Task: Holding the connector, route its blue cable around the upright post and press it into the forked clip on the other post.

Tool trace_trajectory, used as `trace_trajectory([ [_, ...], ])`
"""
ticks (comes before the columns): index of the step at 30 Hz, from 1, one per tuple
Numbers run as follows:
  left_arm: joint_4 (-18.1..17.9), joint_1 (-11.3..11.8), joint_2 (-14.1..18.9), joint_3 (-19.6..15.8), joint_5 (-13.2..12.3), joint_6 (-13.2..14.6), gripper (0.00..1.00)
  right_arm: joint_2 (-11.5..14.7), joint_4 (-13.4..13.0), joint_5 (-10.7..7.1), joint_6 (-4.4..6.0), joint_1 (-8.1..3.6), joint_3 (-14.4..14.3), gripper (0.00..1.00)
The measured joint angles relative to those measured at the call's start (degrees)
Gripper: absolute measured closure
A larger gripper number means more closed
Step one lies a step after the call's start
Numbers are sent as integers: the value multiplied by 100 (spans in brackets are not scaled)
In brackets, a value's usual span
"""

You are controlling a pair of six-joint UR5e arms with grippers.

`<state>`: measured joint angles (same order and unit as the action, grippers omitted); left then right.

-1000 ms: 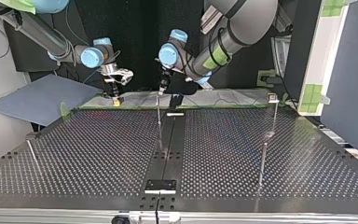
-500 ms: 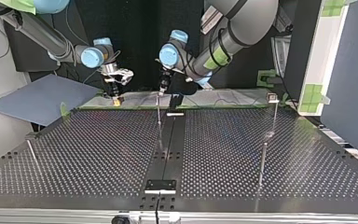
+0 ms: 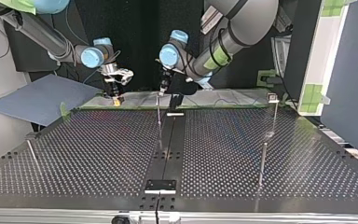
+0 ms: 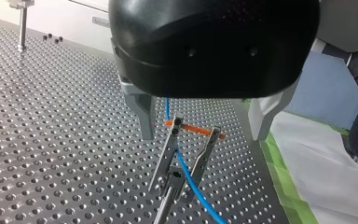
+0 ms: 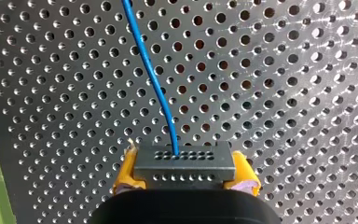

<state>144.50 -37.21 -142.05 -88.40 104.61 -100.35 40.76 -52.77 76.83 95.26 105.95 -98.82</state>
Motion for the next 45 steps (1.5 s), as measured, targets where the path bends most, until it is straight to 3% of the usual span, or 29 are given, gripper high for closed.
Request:
trace_trajectory([
  [7,122,-52,158,-156,209,204,0,-2,23,-8,3,1,1,100],
  [15,-148,-142,519,-516,576,491,0,-2,37,-6,47,1,5,100],
  [22,-259,-266,914,-912,929,273,0,-2,40,-1,100,9,7,100],
  [45,-465,-488,2065,-2062,940,-181,0,-2,-4,3,212,1,7,100],
])
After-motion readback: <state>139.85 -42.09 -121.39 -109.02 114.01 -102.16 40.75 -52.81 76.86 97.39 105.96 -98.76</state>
